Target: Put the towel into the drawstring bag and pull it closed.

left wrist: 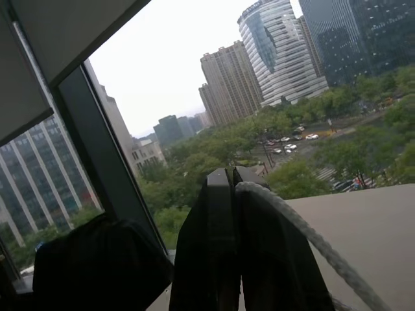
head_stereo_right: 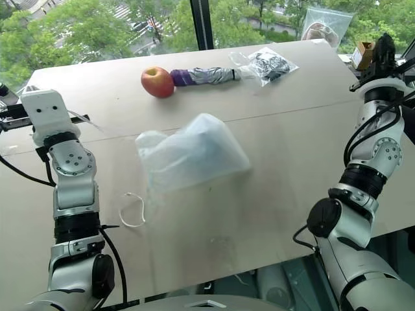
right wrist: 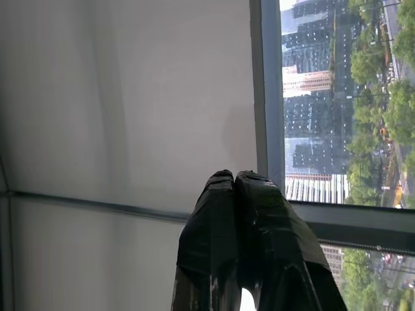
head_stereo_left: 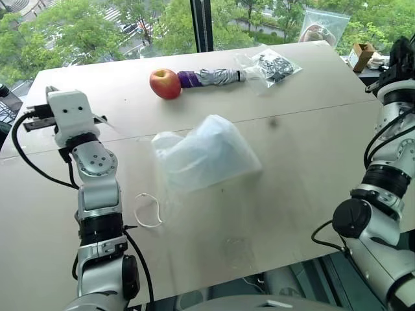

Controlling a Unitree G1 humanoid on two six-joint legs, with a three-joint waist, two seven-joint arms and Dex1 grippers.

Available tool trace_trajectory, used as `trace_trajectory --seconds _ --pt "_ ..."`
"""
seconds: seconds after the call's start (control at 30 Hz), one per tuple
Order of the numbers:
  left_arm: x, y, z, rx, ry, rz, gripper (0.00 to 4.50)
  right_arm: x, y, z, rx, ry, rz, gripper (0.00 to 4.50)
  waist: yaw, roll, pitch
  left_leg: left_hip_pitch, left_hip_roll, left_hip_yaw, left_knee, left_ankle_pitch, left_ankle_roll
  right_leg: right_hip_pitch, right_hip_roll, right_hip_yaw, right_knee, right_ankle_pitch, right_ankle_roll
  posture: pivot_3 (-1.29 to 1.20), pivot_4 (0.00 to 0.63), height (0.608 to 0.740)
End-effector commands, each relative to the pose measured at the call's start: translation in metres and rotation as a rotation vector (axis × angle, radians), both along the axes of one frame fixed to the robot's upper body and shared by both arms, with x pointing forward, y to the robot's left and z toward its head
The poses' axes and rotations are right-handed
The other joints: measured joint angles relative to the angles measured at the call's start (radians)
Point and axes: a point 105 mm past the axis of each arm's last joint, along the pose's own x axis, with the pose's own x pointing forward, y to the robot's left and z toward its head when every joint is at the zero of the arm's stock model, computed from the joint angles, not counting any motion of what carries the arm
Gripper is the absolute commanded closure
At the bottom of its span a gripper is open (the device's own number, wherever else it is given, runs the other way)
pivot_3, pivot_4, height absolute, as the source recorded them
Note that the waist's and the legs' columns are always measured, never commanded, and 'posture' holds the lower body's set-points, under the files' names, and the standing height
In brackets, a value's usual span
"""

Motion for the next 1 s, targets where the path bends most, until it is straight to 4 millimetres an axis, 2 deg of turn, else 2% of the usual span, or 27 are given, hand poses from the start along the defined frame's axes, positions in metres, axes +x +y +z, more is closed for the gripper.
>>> trace_trajectory --seconds 0.03,0.1,0.17,0.23,0.27,0.3,0.37,0.4,0.57,0.6,0.7,0.77,0.8,0.83,0.9,0.93,1.0 --pt "0.006 -0.020 0.007 0.038 -0.006 -0.134 4.44 -0.006 0.066 -0.009 -0.451 0.005 0.146 4.50 -0.001 0.000 0.000 0.000 0.000 0.000 0.000 0.000 0.000 0.000 0.000 0.000 0.000 0.000 0.000 0.00 0.150 0.740" --pt "0.007 -0.023 0.004 0.041 0.010 -0.170 4.50 -0.017 0.105 -0.029 -0.756 -0.017 0.233 3.89 -0.003 0.000 0.000 0.000 0.000 0.001 0.000 0.000 0.000 0.000 0.000 0.001 0.000 0.000 0.000 0.00 0.150 0.740" --pt "0.008 -0.022 0.002 0.036 0.025 -0.190 4.50 -0.044 0.144 -0.051 -0.984 -0.090 0.423 3.43 -0.002 0.000 0.000 0.000 0.000 0.001 0.000 0.000 0.000 0.000 0.000 0.001 0.000 0.000 0.000 0.00 0.150 0.740" --pt "0.008 -0.021 0.001 0.031 0.035 -0.209 4.50 -0.071 0.169 -0.072 -1.154 -0.161 0.593 2.43 -0.003 0.000 0.000 -0.001 -0.001 0.000 0.000 0.000 0.000 -0.001 0.000 0.000 0.000 0.000 0.000 0.00 0.150 0.740" --pt "0.015 -0.031 -0.006 0.009 0.079 -0.311 4.50 -0.080 0.178 -0.087 -1.237 -0.163 0.659 1.93 -0.001 0.000 0.000 -0.001 -0.001 0.000 0.000 0.000 0.000 -0.001 0.000 -0.001 0.000 0.000 0.000 0.00 0.150 0.740" --pt "0.020 -0.048 -0.014 0.017 0.141 -0.439 4.50 -0.093 0.186 -0.098 -1.278 -0.188 0.760 1.73 -0.001 0.000 0.000 -0.001 -0.001 -0.001 0.000 0.000 0.000 -0.001 0.000 -0.001 -0.001 0.000 0.000 0.00 0.150 0.740" --pt "0.023 -0.066 -0.028 0.038 0.237 -0.592 4.50 -0.115 0.193 -0.111 -1.324 -0.236 0.901 1.73 0.002 -0.001 -0.001 -0.001 -0.002 -0.001 0.002 0.000 0.000 -0.001 0.000 -0.001 -0.001 0.000 0.000 0.00 0.150 0.740" --pt "0.020 -0.068 -0.032 0.042 0.263 -0.626 4.50 -0.124 0.193 -0.118 -1.364 -0.252 0.957 1.73 0.003 -0.001 -0.001 0.000 -0.002 -0.002 0.002 0.000 0.000 0.000 0.000 -0.002 -0.002 0.000 0.000 0.00 0.150 0.740" --pt "0.011 -0.054 -0.051 0.044 0.412 -0.679 4.50 -0.155 0.187 -0.164 -1.581 -0.230 1.220 1.73 -0.003 -0.002 -0.001 0.000 -0.003 -0.002 0.006 0.000 0.000 0.001 0.000 -0.002 -0.001 0.000 0.000 0.00 0.150 0.740" --pt "0.009 -0.052 -0.053 0.042 0.429 -0.688 4.50 -0.153 0.188 -0.174 -1.628 -0.208 1.227 1.73 -0.003 -0.003 -0.001 0.000 -0.002 -0.002 0.006 0.000 0.000 0.001 0.001 -0.002 -0.001 0.000 0.000 0.00 0.150 0.740" --pt "0.008 -0.049 -0.057 0.015 0.471 -0.719 4.50 -0.123 0.197 -0.193 -1.699 -0.131 1.113 1.73 -0.006 -0.004 -0.002 0.005 0.001 -0.003 0.006 0.000 0.000 0.004 0.004 -0.002 -0.001 0.000 0.000 0.00 0.150 0.740" --pt "0.007 -0.056 -0.067 -0.029 0.528 -0.788 4.50 -0.087 0.203 -0.196 -1.739 -0.070 0.923 1.73 -0.007 -0.005 -0.001 0.007 0.001 -0.003 0.006 0.000 0.000 0.006 0.005 -0.001 0.000 0.000 0.000 0.00 0.150 0.740" --pt "0.005 -0.061 -0.073 -0.046 0.566 -0.829 4.50 -0.068 0.206 -0.191 -1.714 -0.026 0.825 1.73 -0.010 -0.005 -0.001 0.011 0.002 -0.002 0.005 0.000 0.000 0.009 0.006 -0.001 0.000 0.001 -0.001 0.00 0.150 0.740" --pt "0.002 -0.067 -0.078 -0.052 0.592 -0.876 4.50 -0.050 0.208 -0.178 -1.658 -0.015 0.716 1.73 -0.011 -0.005 -0.001 0.014 0.002 -0.001 0.005 0.000 0.000 0.012 0.006 0.000 0.000 0.001 -0.002 0.00 0.150 0.740" --pt "-0.004 -0.080 -0.084 -0.098 0.603 -0.953 4.50 -0.015 0.202 -0.136 -1.478 -0.031 0.461 1.73 -0.013 -0.006 -0.001 0.016 0.001 -0.001 0.005 0.000 0.000 0.015 0.006 0.000 -0.001 0.001 -0.002 0.00 0.150 0.740" --pt "-0.007 -0.086 -0.084 -0.112 0.600 -0.985 4.50 -0.004 0.195 -0.118 -1.397 -0.038 0.364 1.73 -0.012 -0.005 0.000 0.016 0.002 -0.001 0.006 0.000 0.000 0.015 0.006 0.000 -0.001 0.001 -0.002 0.00 0.150 0.740" --pt "-0.012 -0.098 -0.086 -0.122 0.609 -1.042 4.50 0.010 0.180 -0.099 -1.274 -0.011 0.255 1.73 0.001 -0.005 0.000 0.015 0.001 -0.002 0.006 0.000 0.000 0.014 0.005 0.000 -0.001 0.001 -0.002 0.00 0.150 0.740"
